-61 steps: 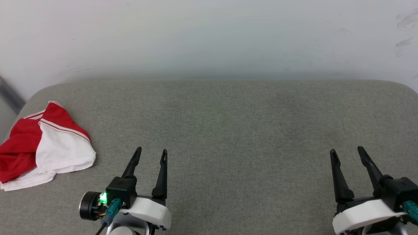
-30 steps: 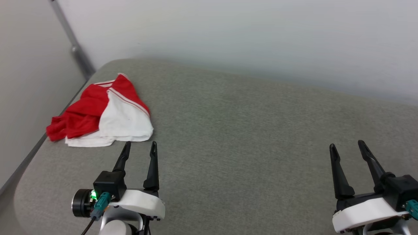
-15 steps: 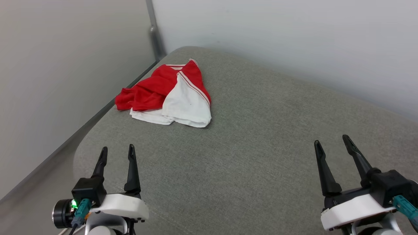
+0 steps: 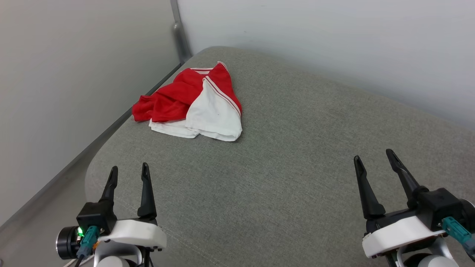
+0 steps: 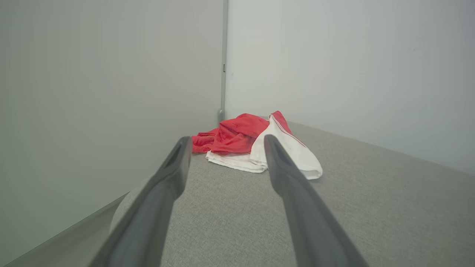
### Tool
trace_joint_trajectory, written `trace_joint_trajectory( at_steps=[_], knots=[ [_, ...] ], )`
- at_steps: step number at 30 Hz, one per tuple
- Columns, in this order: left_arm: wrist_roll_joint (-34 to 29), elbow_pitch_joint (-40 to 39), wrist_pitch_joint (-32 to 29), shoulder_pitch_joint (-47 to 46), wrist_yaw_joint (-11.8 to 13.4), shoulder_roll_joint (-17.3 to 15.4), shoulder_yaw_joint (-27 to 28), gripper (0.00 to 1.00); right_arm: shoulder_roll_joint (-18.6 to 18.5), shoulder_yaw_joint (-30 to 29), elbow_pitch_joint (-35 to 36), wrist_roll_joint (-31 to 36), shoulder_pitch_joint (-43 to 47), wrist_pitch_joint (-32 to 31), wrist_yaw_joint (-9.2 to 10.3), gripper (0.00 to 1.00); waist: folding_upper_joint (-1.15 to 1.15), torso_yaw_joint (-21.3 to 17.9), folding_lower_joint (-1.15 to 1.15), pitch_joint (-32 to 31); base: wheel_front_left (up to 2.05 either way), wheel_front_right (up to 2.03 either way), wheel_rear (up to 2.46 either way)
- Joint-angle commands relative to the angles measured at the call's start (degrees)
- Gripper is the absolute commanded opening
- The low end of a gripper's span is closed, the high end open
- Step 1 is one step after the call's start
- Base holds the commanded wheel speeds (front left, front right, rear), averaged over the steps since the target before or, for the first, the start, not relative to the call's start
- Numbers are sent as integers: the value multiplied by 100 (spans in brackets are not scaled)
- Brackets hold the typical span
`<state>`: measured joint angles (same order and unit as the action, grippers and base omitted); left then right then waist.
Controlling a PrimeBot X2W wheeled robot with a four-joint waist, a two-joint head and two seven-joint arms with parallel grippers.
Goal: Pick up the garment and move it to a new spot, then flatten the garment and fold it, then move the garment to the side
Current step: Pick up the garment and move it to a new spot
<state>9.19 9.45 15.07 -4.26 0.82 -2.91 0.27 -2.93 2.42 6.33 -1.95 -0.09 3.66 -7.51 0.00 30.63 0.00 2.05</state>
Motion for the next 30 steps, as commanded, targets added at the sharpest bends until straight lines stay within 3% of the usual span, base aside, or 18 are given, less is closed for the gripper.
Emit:
trace_joint_trajectory(
  at_steps=[1, 6, 11, 14, 20, 24, 30],
  knots=[
    [-18, 21, 16, -125, -13, 4, 6, 100, 5, -24, 13, -19, -71, 3, 4, 100, 0, -4, 0, 31, 0, 0, 0],
    [23, 297, 16, -610, -123, 4, -7, 100, -28, -124, 210, 47, -66, -99, 4, 100, 0, -63, 0, 306, 0, 0, 0],
    [222, 778, 10, -1643, -248, -158, 219, 100, -194, -31, 492, 101, -312, -271, 4, 100, 0, -486, 0, 907, 0, 0, 0],
    [414, 1098, -304, -2351, -333, -333, 353, 100, -318, 37, 610, 85, -542, -327, 4, 100, 0, -812, 0, 1311, 0, 0, 0],
    [952, 1958, -1670, -3576, -615, -1005, 613, 100, -406, 146, 689, 20, -974, -282, 4, 100, 0, -1491, 0, 2071, 0, 0, 0],
    [1419, 2701, -3034, -4079, -714, -1506, 777, 100, -396, 178, 640, -13, -1248, -150, 4, 100, 0, -1874, 0, 2504, 0, 0, 0],
    [1872, 3537, -4410, -4373, -602, -2017, 1090, 100, -316, 224, 411, -69, -1539, 100, 4, 100, 0, -2313, 0, 2910, 0, 0, 0]
  ],
)
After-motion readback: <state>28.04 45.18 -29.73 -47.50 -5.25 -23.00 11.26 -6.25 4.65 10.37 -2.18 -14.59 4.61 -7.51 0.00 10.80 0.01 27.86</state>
